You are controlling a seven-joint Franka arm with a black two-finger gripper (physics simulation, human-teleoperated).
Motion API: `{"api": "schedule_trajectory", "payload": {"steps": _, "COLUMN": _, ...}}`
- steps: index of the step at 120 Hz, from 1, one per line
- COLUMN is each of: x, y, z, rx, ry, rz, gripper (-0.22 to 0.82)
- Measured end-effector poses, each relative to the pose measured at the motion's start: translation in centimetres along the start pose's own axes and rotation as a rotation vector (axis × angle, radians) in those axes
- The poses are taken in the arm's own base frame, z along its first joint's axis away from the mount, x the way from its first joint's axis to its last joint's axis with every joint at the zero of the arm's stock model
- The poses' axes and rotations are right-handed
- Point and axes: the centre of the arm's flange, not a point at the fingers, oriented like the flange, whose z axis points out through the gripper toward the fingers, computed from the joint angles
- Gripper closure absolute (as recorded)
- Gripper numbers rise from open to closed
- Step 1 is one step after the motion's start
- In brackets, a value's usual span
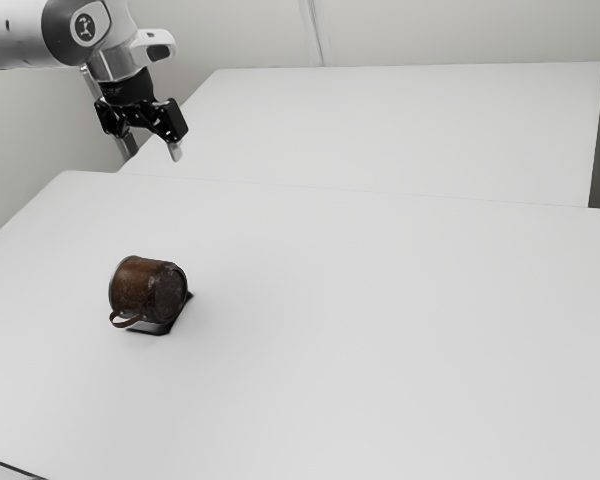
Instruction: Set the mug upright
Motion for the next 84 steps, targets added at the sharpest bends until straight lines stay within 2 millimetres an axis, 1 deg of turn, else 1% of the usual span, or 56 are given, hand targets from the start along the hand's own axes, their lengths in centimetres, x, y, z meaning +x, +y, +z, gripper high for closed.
{"api": "schedule_trajectory", "payload": {"steps": 23, "x": 0.1, "y": 1.5, "z": -0.2, "rx": 0.006, "ry": 0.006, "rz": 0.02, "gripper": 0.0}}
{"api": "schedule_trajectory", "payload": {"steps": 36, "x": 0.0, "y": 2.2, "z": 0.3, "rx": 0.003, "ry": -0.002, "rz": 0.022, "gripper": 0.0}}
{"api": "schedule_trajectory", "payload": {"steps": 44, "x": -0.2, "y": 2.3, "z": 1.2, "rx": 0.003, "ry": -0.019, "rz": 0.018, "gripper": 0.0}}
{"api": "schedule_trajectory", "payload": {"steps": 53, "x": -0.5, "y": 2.2, "z": 2.6, "rx": 0.002, "ry": -0.042, "rz": 0.008, "gripper": 0.0}}
{"api": "schedule_trajectory", "payload": {"steps": 84, "x": -1.7, "y": 0.7, "z": 7.5, "rx": -0.002, "ry": -0.077, "rz": -0.039, "gripper": 0.0}}
